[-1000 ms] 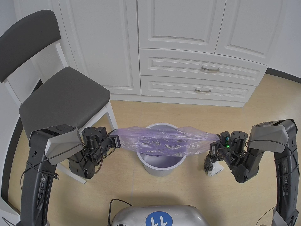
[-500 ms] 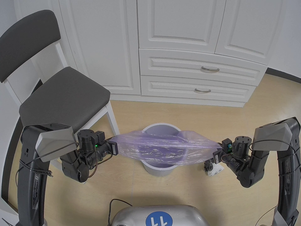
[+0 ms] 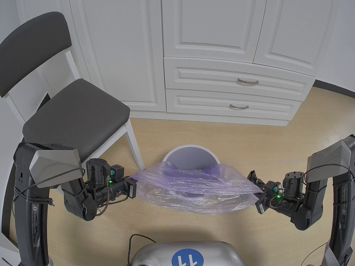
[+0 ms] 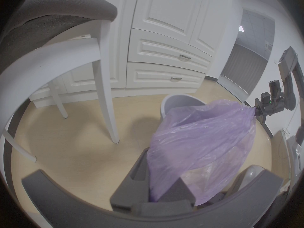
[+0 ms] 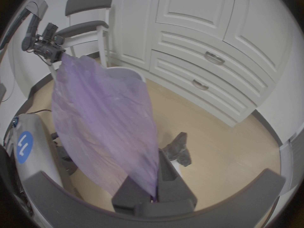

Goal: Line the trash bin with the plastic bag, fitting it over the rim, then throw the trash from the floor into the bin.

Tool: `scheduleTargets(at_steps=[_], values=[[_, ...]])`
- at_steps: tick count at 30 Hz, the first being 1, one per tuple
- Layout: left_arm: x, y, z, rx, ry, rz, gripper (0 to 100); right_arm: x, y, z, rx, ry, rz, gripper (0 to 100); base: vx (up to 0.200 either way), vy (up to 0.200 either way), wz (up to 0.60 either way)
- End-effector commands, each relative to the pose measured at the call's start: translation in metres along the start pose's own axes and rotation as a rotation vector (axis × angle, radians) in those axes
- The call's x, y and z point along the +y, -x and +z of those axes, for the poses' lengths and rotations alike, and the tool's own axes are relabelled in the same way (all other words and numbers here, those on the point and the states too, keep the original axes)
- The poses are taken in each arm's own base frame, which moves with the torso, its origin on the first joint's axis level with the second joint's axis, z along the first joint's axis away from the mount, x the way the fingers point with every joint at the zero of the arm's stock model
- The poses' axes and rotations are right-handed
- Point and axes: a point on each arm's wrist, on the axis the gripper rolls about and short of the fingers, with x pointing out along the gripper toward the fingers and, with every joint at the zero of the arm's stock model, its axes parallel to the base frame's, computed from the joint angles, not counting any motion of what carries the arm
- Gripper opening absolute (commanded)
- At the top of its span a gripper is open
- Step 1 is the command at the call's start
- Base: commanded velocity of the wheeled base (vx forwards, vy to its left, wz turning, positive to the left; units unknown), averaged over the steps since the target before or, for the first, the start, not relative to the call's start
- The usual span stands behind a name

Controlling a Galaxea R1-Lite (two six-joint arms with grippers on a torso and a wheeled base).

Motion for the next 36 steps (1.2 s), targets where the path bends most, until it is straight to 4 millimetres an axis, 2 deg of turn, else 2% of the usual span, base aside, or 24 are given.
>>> scheduleTargets(at_steps=[1, 4, 13, 23, 26, 36], values=[[-0.003, 0.006, -0.004, 0.024, -0.003, -0.015, 0, 0.009, 0.009, -0.003, 0.009, 0.008, 0.054, 0, 0.0, 0.0, 0.0], [-0.004, 0.007, -0.007, 0.053, -0.001, -0.019, 0, 0.012, 0.012, -0.006, 0.025, 0.02, 0.073, 0, 0.0, 0.0, 0.0], [-0.002, -0.007, -0.014, 0.061, -0.002, -0.008, 0, 0.013, -0.002, -0.008, 0.021, 0.039, 0.057, 0, 0.0, 0.0, 0.0], [0.005, -0.027, -0.013, 0.021, 0.028, 0.086, 0, 0.006, -0.03, -0.002, -0.007, -0.019, -0.079, 0, 0.0, 0.0, 0.0], [0.0, -0.036, -0.013, 0.009, 0.053, 0.109, 0, 0.007, -0.048, 0.001, -0.022, -0.062, -0.152, 0, 0.0, 0.0, 0.0], [-0.001, -0.049, -0.02, 0.003, 0.06, 0.127, 0, 0.006, -0.068, 0.001, -0.051, -0.11, -0.205, 0, 0.0, 0.0, 0.0]])
